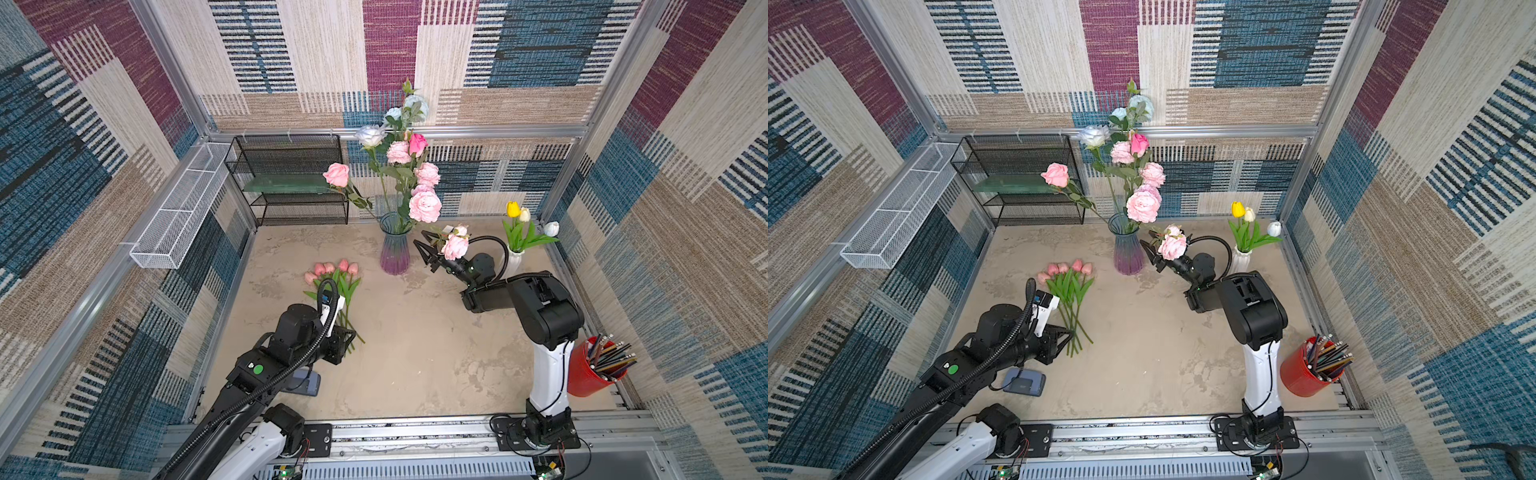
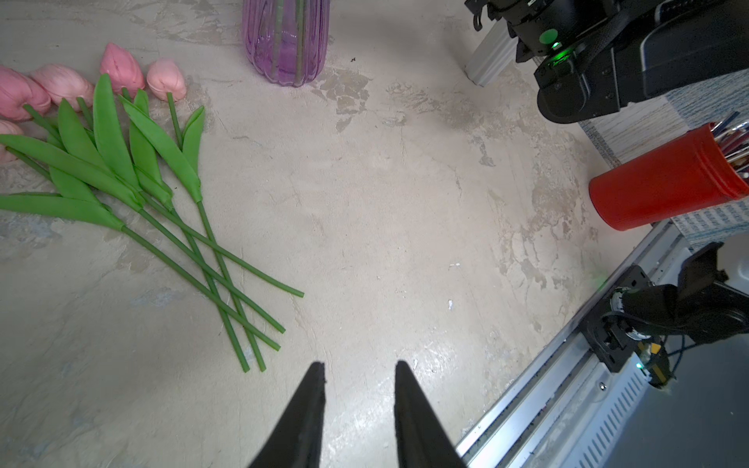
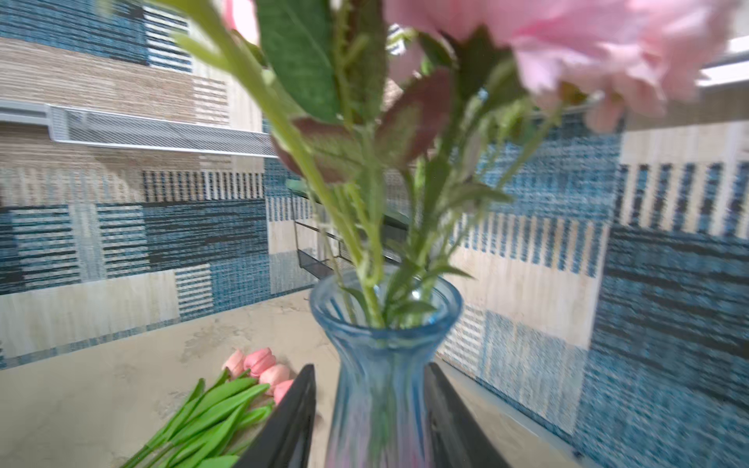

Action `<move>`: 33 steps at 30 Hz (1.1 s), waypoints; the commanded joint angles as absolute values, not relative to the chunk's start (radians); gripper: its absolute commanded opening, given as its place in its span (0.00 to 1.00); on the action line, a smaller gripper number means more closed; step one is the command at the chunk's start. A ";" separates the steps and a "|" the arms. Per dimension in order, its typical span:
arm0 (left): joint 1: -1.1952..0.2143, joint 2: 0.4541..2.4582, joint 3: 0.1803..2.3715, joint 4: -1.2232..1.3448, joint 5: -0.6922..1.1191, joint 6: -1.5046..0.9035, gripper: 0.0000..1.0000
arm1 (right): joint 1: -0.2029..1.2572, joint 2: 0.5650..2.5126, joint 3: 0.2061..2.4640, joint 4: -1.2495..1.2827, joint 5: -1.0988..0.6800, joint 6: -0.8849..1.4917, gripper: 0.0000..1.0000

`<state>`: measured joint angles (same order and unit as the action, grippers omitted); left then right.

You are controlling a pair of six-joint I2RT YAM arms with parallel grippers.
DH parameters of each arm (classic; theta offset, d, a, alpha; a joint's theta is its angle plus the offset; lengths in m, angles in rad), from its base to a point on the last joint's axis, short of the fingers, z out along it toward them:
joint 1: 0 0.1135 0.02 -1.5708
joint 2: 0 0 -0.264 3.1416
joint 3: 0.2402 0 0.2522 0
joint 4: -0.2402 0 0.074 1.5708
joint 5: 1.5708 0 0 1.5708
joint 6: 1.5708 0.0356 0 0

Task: Pick out pink flowers from the vase
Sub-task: Pick up the flower from the vase.

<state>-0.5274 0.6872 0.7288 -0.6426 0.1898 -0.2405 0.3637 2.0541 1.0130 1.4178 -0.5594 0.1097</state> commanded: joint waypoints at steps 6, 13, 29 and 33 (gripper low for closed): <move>-0.526 0.693 0.727 -0.629 0.206 -0.228 0.32 | 0.386 2.134 1.131 1.602 -0.556 0.089 0.44; -0.526 0.693 0.727 -0.628 0.204 -0.228 0.32 | 0.388 2.172 1.195 1.614 -0.556 0.119 0.31; -0.523 0.694 0.726 -0.630 0.198 -0.230 0.32 | 0.368 2.139 1.217 1.591 -0.562 0.217 0.10; -0.522 0.697 0.726 -0.630 0.197 -0.230 0.32 | 0.342 2.113 1.249 1.520 -0.601 0.283 0.10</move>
<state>-0.5240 0.6937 0.7280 -0.6422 0.1898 -0.2405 0.3515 2.1387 1.2297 1.4147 -0.5709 0.2176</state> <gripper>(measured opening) 0.319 0.111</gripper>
